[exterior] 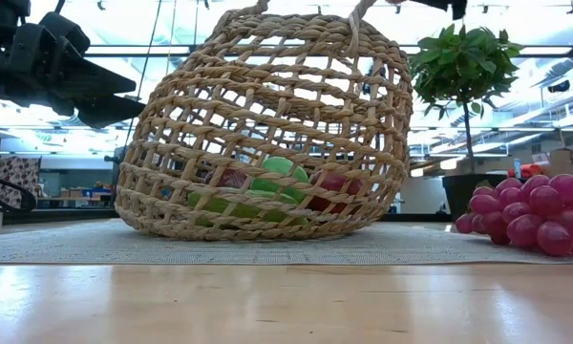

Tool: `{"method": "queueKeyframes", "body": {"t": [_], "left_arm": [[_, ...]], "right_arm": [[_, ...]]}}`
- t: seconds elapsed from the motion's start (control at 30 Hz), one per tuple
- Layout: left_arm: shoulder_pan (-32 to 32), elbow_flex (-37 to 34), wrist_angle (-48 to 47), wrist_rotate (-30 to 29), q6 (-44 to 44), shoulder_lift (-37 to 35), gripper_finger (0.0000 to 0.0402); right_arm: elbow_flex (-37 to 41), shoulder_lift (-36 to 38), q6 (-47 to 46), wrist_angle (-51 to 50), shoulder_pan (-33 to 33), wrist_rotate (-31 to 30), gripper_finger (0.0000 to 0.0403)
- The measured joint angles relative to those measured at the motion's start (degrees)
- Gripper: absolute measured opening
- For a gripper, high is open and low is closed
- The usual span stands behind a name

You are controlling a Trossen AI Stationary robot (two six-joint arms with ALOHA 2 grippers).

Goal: Build produce basket
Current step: Put the bottom left red apple into the mesh basket

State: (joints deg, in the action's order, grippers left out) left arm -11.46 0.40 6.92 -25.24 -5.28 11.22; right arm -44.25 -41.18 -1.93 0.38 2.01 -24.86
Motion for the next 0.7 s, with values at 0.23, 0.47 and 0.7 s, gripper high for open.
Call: {"method": "queueKeyframes", "body": {"t": [0.23,0.47,0.7], "left_arm": [[0.0,0.0,0.0,0.0,0.0,0.0,0.0394],[0.0,0.0,0.0,0.0,0.0,0.0,0.0394],[0.0,0.0,0.0,0.0,0.0,0.0,0.0394]], "right_arm": [[0.0,-3.7,-3.1,7.2,-1.1,4.0,0.0276],[0.0,-7.9,-7.0,10.2,-1.0,4.0,0.0281],[-4.5,-9.6,-6.4,6.1,0.3,6.3,0.0282]]}}
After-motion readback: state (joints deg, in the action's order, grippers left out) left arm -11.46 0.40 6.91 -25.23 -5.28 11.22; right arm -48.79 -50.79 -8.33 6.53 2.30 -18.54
